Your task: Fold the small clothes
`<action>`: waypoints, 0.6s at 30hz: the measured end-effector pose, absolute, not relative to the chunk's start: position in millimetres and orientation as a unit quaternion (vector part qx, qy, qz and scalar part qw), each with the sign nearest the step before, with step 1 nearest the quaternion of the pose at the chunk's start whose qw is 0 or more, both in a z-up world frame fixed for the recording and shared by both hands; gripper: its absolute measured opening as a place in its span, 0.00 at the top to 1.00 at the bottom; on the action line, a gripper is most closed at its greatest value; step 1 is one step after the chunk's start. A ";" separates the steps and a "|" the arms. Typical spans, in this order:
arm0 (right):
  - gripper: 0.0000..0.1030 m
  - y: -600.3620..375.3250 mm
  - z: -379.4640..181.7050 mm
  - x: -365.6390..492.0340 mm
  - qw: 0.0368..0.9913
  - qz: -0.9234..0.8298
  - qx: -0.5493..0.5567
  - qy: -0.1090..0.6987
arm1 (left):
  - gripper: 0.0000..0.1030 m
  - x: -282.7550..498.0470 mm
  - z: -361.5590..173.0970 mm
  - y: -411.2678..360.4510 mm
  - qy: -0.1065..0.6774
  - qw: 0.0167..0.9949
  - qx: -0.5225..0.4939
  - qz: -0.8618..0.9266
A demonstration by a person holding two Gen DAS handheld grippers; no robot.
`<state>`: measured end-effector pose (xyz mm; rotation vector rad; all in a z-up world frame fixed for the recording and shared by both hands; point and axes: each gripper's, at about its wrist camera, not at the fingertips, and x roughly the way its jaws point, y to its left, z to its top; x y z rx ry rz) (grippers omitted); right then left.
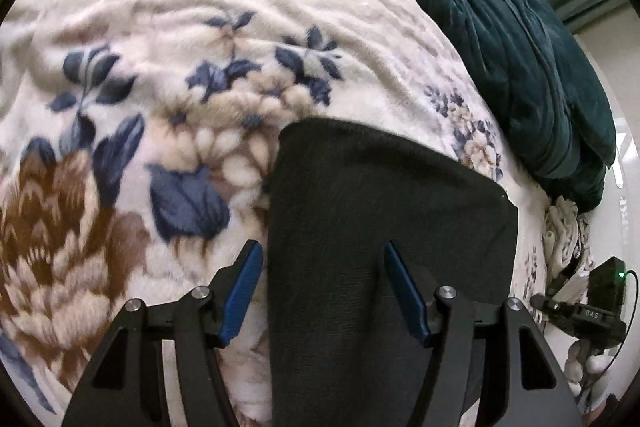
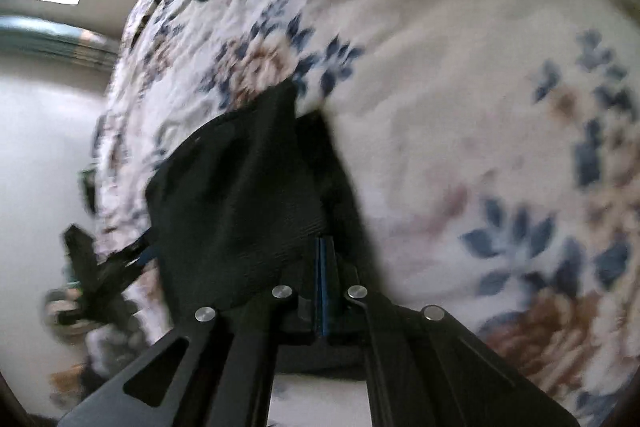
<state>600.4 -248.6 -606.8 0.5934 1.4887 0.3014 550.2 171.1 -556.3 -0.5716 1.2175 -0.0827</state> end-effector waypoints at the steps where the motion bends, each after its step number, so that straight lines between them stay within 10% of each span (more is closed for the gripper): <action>1: 0.83 -246.3 -611.0 603.1 0.673 0.134 0.267 0.677 | 0.41 552.3 -554.9 170.5 0.562 0.783 -0.265 -0.039; 2: 0.57 -244.6 -617.0 605.4 0.664 0.139 0.262 0.686 | 0.41 554.0 -553.7 169.6 0.560 0.784 -0.265 -0.040; 5: 0.49 -231.8 -633.7 602.5 0.646 0.151 0.231 0.712 | 0.41 553.1 -553.7 166.0 0.561 0.785 -0.260 -0.037; 7: 0.58 -221.7 -642.5 596.2 0.639 0.146 0.214 0.725 | 0.41 549.6 -554.2 164.0 0.562 0.784 -0.261 -0.038; 8: 0.88 -217.9 -637.3 588.6 0.659 0.146 0.192 0.712 | 0.41 547.1 -554.5 162.9 0.563 0.784 -0.260 -0.039; 18: 0.93 -216.7 -587.6 555.7 0.733 0.098 0.150 0.656 | 0.41 533.2 -555.5 162.9 0.571 0.780 -0.253 -0.030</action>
